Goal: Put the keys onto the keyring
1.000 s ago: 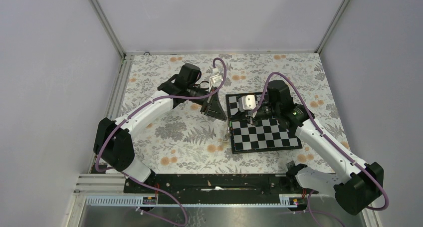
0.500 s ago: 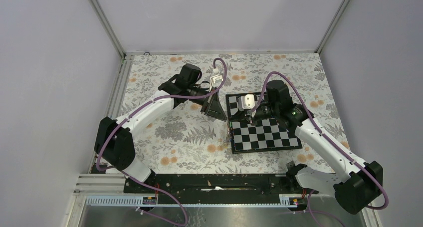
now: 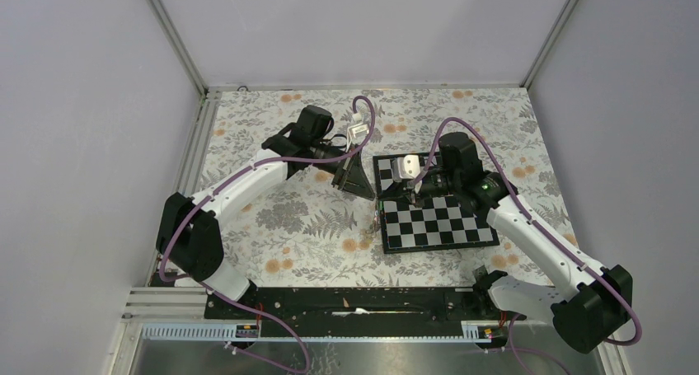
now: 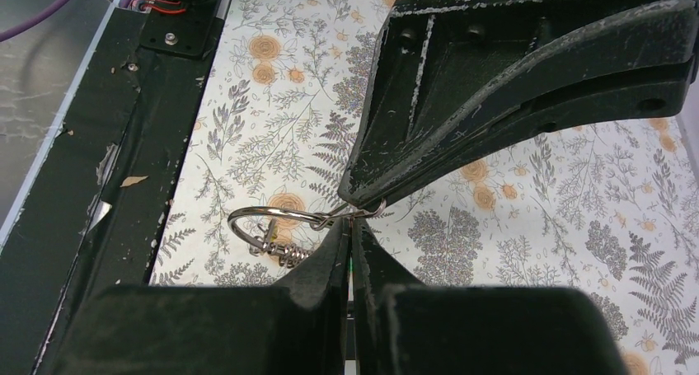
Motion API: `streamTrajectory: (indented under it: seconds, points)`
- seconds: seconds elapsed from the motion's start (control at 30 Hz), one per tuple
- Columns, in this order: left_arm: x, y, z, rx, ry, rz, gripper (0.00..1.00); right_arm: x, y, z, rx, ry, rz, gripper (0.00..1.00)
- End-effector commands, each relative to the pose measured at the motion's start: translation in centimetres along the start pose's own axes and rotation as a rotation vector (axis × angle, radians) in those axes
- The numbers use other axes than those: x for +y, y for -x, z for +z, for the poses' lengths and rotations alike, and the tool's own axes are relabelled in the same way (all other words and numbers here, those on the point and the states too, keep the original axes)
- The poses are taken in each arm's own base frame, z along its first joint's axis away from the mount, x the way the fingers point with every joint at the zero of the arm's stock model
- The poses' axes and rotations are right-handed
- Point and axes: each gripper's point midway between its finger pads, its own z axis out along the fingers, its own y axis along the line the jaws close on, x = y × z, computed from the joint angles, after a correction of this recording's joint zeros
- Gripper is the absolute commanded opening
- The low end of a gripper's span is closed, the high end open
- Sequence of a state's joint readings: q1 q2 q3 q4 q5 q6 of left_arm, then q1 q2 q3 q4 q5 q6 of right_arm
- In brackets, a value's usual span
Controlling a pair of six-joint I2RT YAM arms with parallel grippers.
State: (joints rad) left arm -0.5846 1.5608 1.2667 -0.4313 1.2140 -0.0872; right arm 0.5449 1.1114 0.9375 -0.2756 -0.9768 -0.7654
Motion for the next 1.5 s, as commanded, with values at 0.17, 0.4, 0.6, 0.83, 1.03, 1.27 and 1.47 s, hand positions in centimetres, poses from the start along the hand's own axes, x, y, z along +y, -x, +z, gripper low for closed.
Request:
streamTrajectory:
  seconds: [0.17,0.4,0.6,0.83,1.03,1.27,1.47]
  points:
    - [0.0,1.0,0.5,-0.023,-0.003,0.09,0.0,-0.5,2.4,0.8,-0.07,0.006,-0.077,0.0]
    - [0.1,0.9,0.5,-0.023,0.0,0.089,0.0,-0.7,2.5,0.8,-0.069,-0.006,-0.074,0.0]
    - [0.0,0.8,0.5,-0.022,-0.002,0.088,0.0,-0.8,2.4,0.8,-0.067,-0.011,-0.074,0.0]
    - [-0.4,0.8,0.3,-0.026,-0.007,0.1,0.0,-1.1,1.7,0.5,-0.021,-0.036,-0.1,0.0]
    - [-0.9,1.3,-0.6,-0.043,0.007,0.132,0.0,-0.7,1.0,-0.5,0.029,-0.04,-0.147,0.0]
    - [-1.9,1.6,-1.2,-0.051,-0.021,0.111,0.0,-1.0,0.5,-1.2,0.051,-0.077,-0.155,0.0]
    - [-1.7,1.5,-1.0,-0.06,-0.026,0.066,0.0,-1.0,0.6,-0.6,0.024,-0.057,-0.131,0.0]
